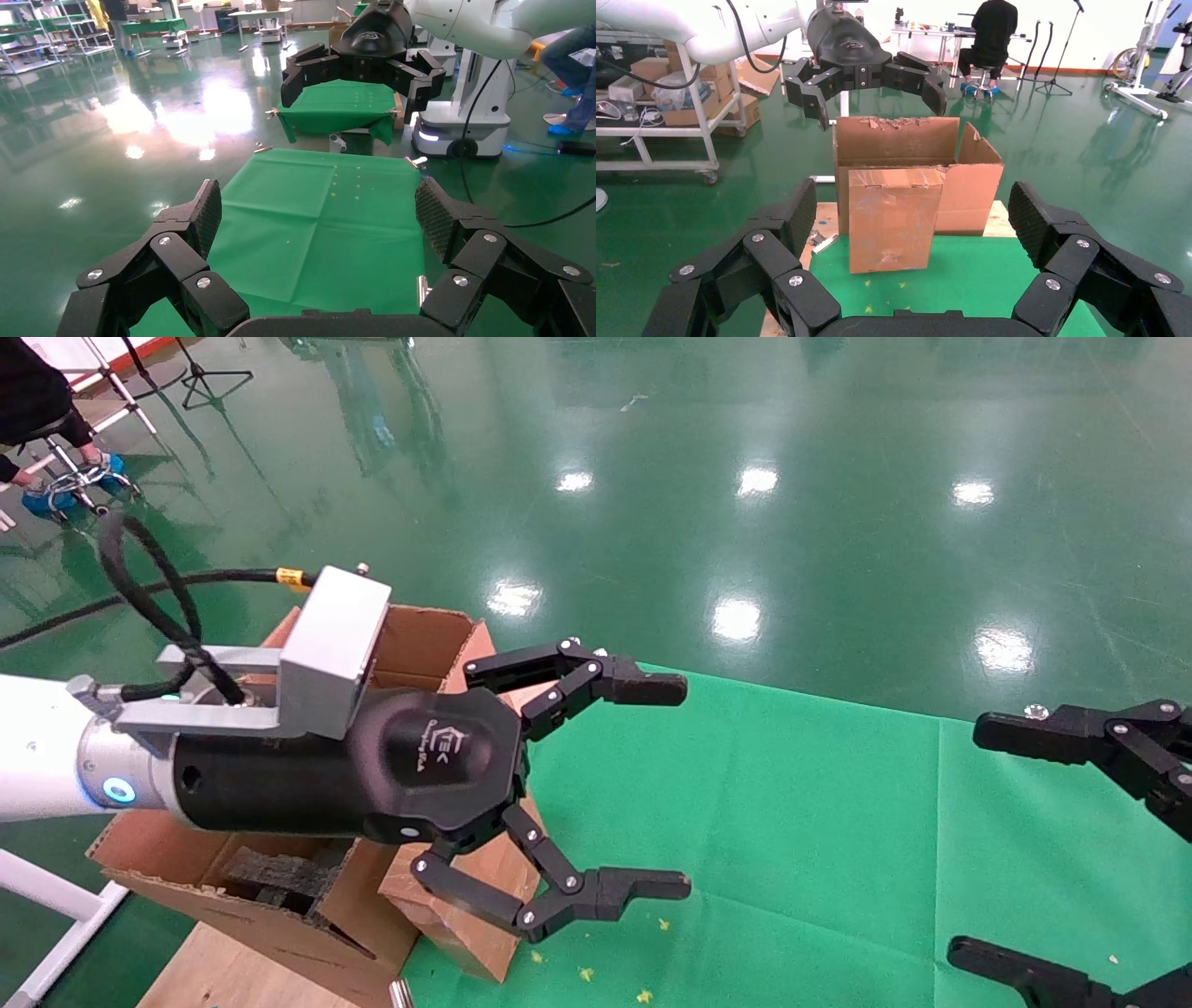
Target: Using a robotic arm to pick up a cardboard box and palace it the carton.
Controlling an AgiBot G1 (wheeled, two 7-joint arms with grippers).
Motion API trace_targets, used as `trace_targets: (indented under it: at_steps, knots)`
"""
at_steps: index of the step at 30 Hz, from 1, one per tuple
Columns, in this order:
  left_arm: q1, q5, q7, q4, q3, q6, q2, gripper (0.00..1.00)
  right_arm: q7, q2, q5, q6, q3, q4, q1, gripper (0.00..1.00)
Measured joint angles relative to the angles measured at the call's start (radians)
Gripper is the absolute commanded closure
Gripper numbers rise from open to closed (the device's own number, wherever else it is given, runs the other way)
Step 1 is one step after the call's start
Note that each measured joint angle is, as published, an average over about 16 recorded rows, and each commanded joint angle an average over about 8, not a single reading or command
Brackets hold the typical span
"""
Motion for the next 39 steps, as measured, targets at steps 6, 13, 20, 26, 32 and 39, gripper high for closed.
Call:
trace_targets:
  at_steps: [6,13,20,26,32,39]
  knots:
    - [0.000,0.000,0.000,0.000,0.000,0.000,0.000,0.00,0.000,0.000,0.000,0.000,0.000,0.000,0.000,0.00]
    - [0.000,0.000,0.000,0.000,0.000,0.000,0.000,0.00,0.000,0.000,0.000,0.000,0.000,0.000,0.000,0.00]
    - [0.000,0.000,0.000,0.000,0.000,0.000,0.000,0.00,0.000,0.000,0.000,0.000,0.000,0.000,0.000,0.64]
    - [0.000,0.001,-0.001,0.000,0.000,-0.001,-0.001,0.00,0.000,0.000,0.000,0.000,0.000,0.000,0.000,1.00]
    - [-0.007,0.020,-0.027,-0.002,0.005,-0.015,-0.019,0.00,0.000,0.000,0.000,0.000,0.000,0.000,0.000,1.00]
    - [-0.035,0.097,-0.139,-0.026,0.031,-0.058,-0.077,0.00,0.000,0.000,0.000,0.000,-0.001,-0.001,0.000,1.00]
